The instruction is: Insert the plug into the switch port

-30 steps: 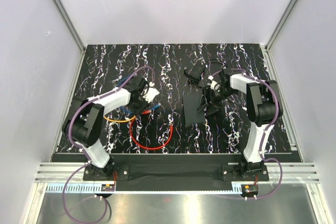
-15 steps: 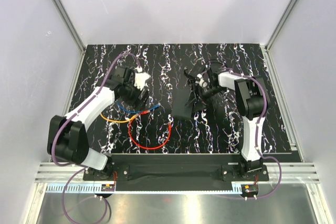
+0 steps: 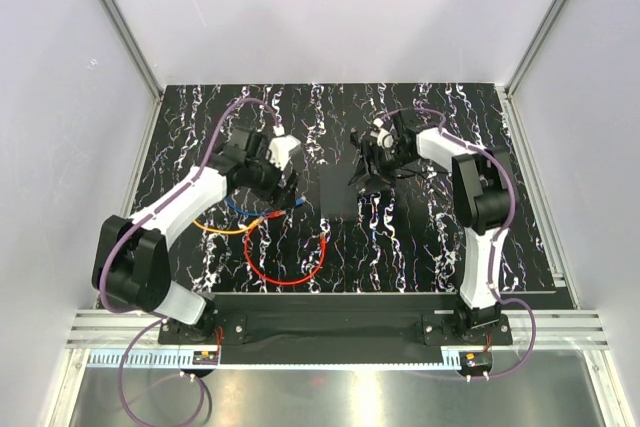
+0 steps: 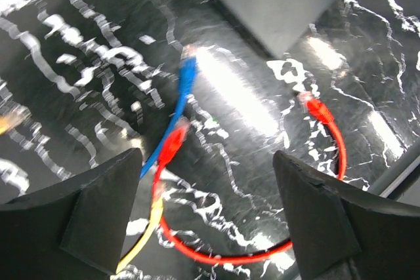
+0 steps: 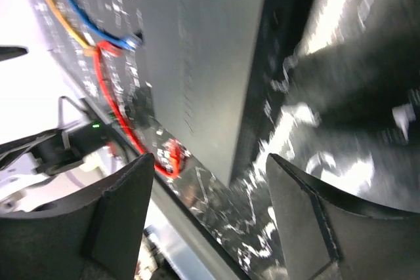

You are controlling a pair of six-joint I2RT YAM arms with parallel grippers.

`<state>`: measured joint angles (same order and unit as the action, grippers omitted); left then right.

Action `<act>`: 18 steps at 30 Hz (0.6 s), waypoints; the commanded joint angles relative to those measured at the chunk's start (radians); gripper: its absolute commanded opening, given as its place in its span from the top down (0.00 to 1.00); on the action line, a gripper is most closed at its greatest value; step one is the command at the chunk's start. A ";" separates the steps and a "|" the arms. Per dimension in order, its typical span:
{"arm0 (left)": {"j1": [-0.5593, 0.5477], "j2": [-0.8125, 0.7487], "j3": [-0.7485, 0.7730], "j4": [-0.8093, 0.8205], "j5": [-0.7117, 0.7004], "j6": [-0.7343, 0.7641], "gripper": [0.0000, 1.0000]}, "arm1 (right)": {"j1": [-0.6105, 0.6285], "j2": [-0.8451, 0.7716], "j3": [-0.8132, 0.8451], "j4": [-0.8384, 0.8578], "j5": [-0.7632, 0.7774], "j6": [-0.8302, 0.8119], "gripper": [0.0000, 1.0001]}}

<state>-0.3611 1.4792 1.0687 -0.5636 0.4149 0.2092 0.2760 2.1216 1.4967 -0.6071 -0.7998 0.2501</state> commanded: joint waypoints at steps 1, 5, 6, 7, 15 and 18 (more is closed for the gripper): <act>-0.064 -0.013 -0.003 0.102 0.037 0.042 0.18 | -0.003 -0.150 -0.068 -0.031 0.128 -0.055 0.25; -0.148 0.055 0.022 0.090 0.003 0.146 0.29 | -0.009 -0.247 -0.193 0.016 0.142 -0.051 0.29; -0.162 0.065 0.019 0.094 -0.001 0.166 0.31 | -0.009 -0.259 -0.199 0.020 0.142 -0.054 0.30; -0.179 0.076 0.020 0.100 0.011 0.197 0.33 | -0.011 -0.275 -0.200 0.021 0.157 -0.058 0.32; -0.185 0.161 0.065 0.071 0.096 0.233 0.44 | -0.012 -0.218 -0.204 0.104 0.217 -0.063 0.75; -0.173 0.162 0.073 0.094 0.072 0.243 0.44 | -0.014 -0.161 -0.214 0.141 0.246 -0.066 0.78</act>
<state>-0.5449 1.6489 1.0893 -0.5209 0.4629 0.4152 0.2672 1.9110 1.2945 -0.5350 -0.5987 0.2016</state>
